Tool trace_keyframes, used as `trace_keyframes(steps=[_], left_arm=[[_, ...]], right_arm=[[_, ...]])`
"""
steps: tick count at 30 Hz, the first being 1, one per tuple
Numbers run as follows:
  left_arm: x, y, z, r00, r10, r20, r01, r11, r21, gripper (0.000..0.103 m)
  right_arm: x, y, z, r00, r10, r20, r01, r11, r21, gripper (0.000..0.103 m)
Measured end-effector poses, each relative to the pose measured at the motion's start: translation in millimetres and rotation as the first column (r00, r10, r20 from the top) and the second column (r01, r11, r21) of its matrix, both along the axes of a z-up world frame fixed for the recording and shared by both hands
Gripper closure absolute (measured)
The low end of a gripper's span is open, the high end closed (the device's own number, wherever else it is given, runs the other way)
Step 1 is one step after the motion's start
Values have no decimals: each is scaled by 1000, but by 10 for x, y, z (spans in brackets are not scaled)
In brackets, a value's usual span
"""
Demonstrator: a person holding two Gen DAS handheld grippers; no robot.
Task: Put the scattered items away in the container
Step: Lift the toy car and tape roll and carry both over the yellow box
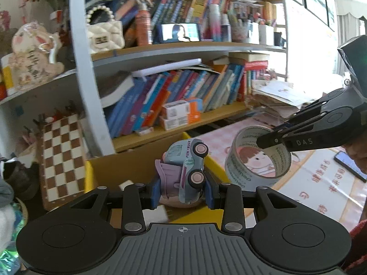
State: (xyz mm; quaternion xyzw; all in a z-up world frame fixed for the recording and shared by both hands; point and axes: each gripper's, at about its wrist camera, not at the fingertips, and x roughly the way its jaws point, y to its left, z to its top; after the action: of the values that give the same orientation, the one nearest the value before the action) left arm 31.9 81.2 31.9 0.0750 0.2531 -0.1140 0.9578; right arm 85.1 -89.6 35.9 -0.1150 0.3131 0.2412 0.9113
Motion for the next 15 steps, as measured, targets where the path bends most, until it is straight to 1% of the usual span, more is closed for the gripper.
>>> trace_keyframes(steps=[9,13,15], left_arm=[[147,312,130,998,43,44,-44,999,29,68],[250,426,156,996,63,56,-64,997,29,68],[322,489,142,996,78,48,-79,997,15,68]], right_arm=[[156,393,168,996,78,41,-76,996,-40,96],[269,549,194,994,101,47,-98,994,-54,96],[323,621,191,993,108,50,-105,993,-60,96]])
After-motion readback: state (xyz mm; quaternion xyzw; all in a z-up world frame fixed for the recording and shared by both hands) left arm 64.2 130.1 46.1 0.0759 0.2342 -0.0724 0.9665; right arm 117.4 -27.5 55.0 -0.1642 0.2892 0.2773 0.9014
